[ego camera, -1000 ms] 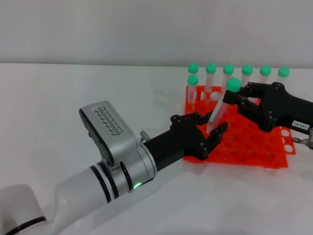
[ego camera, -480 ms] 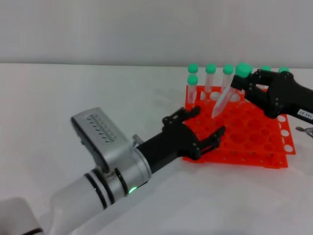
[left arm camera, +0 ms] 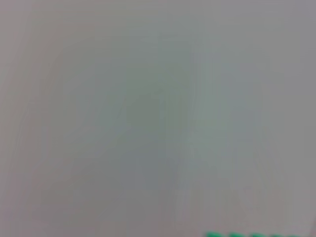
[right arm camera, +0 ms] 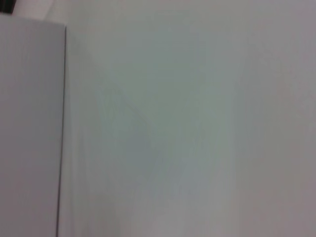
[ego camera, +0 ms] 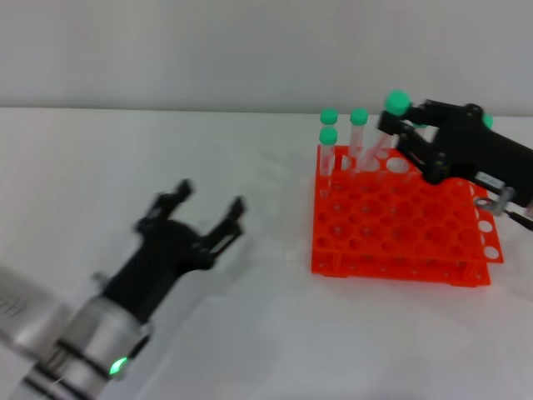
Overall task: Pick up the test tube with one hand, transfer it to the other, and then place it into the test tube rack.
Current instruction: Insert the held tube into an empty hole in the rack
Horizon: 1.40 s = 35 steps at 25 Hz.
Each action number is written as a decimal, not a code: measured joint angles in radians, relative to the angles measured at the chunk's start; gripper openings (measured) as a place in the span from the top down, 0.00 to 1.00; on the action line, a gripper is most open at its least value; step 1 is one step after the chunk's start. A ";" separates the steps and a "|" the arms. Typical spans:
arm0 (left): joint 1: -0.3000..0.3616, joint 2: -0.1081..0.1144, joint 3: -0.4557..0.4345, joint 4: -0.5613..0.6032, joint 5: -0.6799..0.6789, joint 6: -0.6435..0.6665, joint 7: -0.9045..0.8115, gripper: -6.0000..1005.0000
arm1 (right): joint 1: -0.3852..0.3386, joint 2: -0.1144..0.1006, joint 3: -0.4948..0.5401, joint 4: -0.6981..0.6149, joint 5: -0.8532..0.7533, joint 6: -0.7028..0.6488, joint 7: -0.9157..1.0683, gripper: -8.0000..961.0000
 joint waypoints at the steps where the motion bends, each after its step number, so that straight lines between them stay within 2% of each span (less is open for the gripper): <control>1: 0.020 0.001 -0.013 -0.009 0.000 0.022 0.014 0.12 | 0.000 0.006 0.000 -0.024 0.000 0.037 -0.025 0.76; 7: 0.103 0.006 -0.081 -0.070 -0.003 0.096 0.056 0.12 | 0.000 0.036 0.001 -0.119 -0.001 0.229 -0.091 0.75; 15: 0.122 0.005 -0.091 -0.087 -0.043 0.107 0.055 0.12 | 0.010 0.068 0.003 -0.140 -0.025 0.374 -0.117 0.74; 19: 0.116 0.006 -0.091 -0.090 -0.044 0.105 0.055 0.12 | 0.015 0.086 0.021 -0.140 -0.028 0.400 -0.159 0.73; 28: 0.110 0.008 -0.091 -0.092 -0.044 0.100 0.056 0.12 | 0.011 0.086 0.059 -0.152 -0.028 0.409 -0.167 0.72; 35: 0.108 0.007 -0.092 -0.102 -0.044 0.099 0.057 0.12 | 0.004 0.093 0.079 -0.151 -0.028 0.474 -0.190 0.70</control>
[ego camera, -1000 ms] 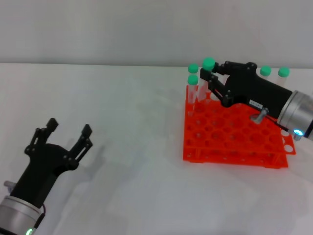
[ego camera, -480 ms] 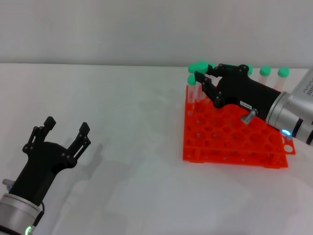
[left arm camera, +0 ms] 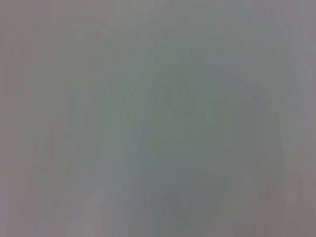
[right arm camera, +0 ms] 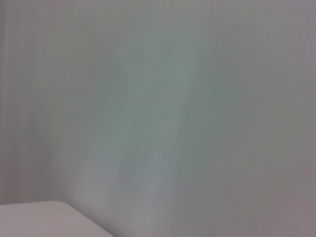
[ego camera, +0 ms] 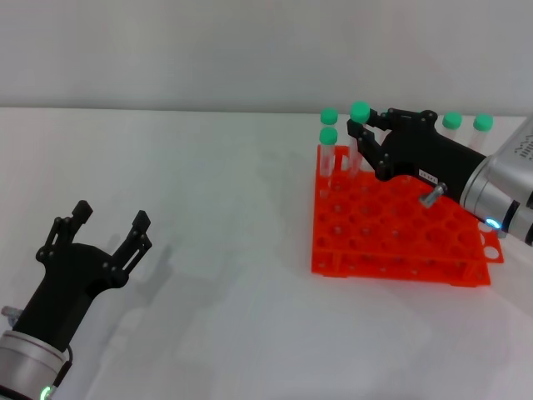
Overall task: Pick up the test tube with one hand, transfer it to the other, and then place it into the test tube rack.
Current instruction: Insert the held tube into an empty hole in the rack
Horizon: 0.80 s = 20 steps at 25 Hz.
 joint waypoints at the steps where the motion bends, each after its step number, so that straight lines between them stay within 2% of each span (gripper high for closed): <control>1: 0.000 0.000 0.000 0.000 0.000 0.000 0.000 0.12 | -0.001 0.001 0.000 -0.001 0.000 0.003 0.000 0.70; 11: -0.009 -0.001 -0.001 0.000 0.000 -0.001 0.000 0.12 | -0.005 0.005 -0.008 -0.001 -0.011 0.035 -0.002 0.68; 20: -0.018 0.001 -0.001 0.000 -0.008 -0.001 -0.003 0.12 | -0.007 0.008 -0.006 -0.037 -0.067 0.140 0.002 0.67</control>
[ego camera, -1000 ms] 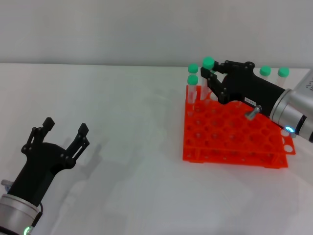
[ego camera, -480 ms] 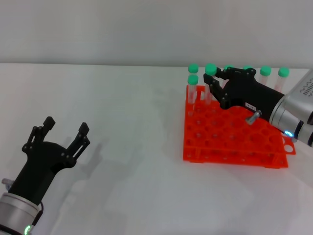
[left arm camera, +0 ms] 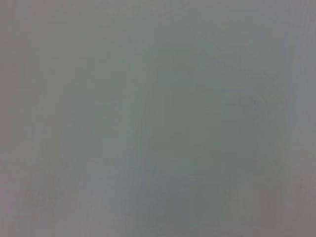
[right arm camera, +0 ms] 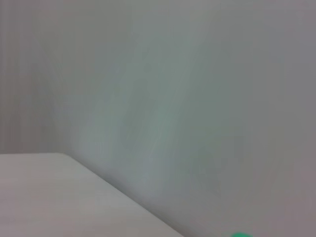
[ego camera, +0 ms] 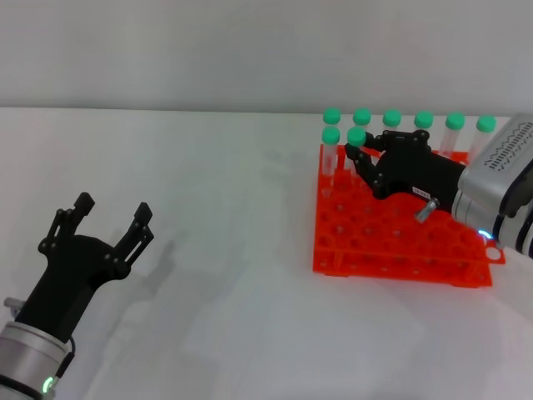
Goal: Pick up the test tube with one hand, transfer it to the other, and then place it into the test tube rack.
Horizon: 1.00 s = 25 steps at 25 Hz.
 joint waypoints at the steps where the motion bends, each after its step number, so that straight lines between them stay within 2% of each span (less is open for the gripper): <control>1: -0.003 0.000 0.000 0.000 0.000 0.000 -0.002 0.12 | -0.001 0.000 0.001 -0.001 0.001 0.001 0.001 0.67; 10: -0.014 0.000 0.000 0.000 -0.002 0.000 -0.003 0.12 | -0.028 -0.001 0.009 -0.023 0.010 0.002 0.020 0.65; 15: -0.013 0.000 0.000 -0.004 -0.027 0.000 -0.003 0.12 | -0.097 -0.006 0.048 -0.102 0.005 0.001 0.024 0.41; 21: -0.014 0.001 0.000 -0.007 -0.055 0.003 -0.001 0.12 | -0.217 -0.012 0.123 -0.197 0.002 -0.014 0.016 0.24; 23: -0.017 0.002 0.000 -0.013 -0.065 0.005 0.000 0.12 | -0.248 -0.009 0.169 -0.203 0.002 -0.031 0.001 0.18; 25: -0.022 0.002 0.000 -0.016 -0.077 0.005 0.000 0.12 | -0.285 -0.003 0.264 -0.183 0.008 -0.067 -0.037 0.16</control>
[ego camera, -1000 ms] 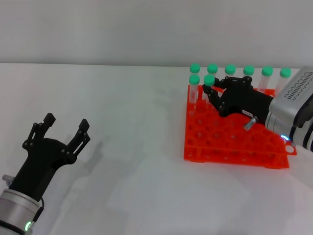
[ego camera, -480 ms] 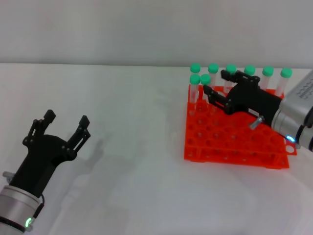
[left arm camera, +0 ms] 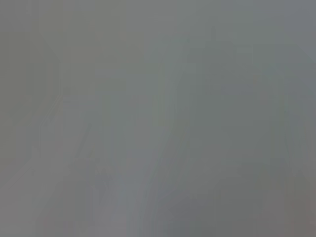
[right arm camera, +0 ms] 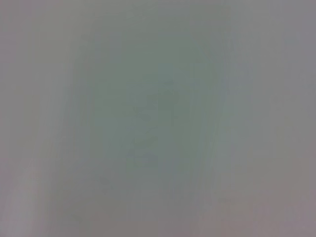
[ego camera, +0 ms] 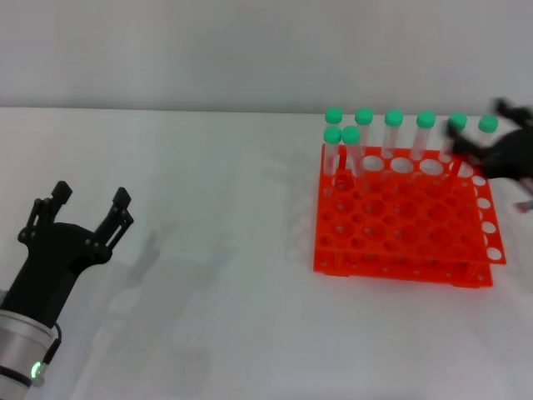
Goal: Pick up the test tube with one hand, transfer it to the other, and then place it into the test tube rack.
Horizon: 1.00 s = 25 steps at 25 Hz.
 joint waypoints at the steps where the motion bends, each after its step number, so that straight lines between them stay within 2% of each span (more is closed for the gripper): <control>1: -0.005 -0.001 0.000 -0.001 -0.013 -0.001 0.000 0.12 | -0.010 0.002 0.034 0.011 0.002 -0.012 -0.009 0.15; 6: -0.021 -0.004 0.000 -0.001 -0.058 0.003 0.001 0.12 | -0.035 0.003 0.272 0.167 0.006 -0.145 -0.026 0.11; 10: -0.024 -0.004 0.000 0.005 -0.077 0.005 -0.003 0.12 | -0.031 0.003 0.392 0.272 0.006 -0.227 -0.045 0.11; 25: -0.071 -0.006 0.002 0.000 -0.093 -0.027 -0.007 0.12 | -0.032 0.002 0.451 0.348 0.008 -0.220 -0.060 0.12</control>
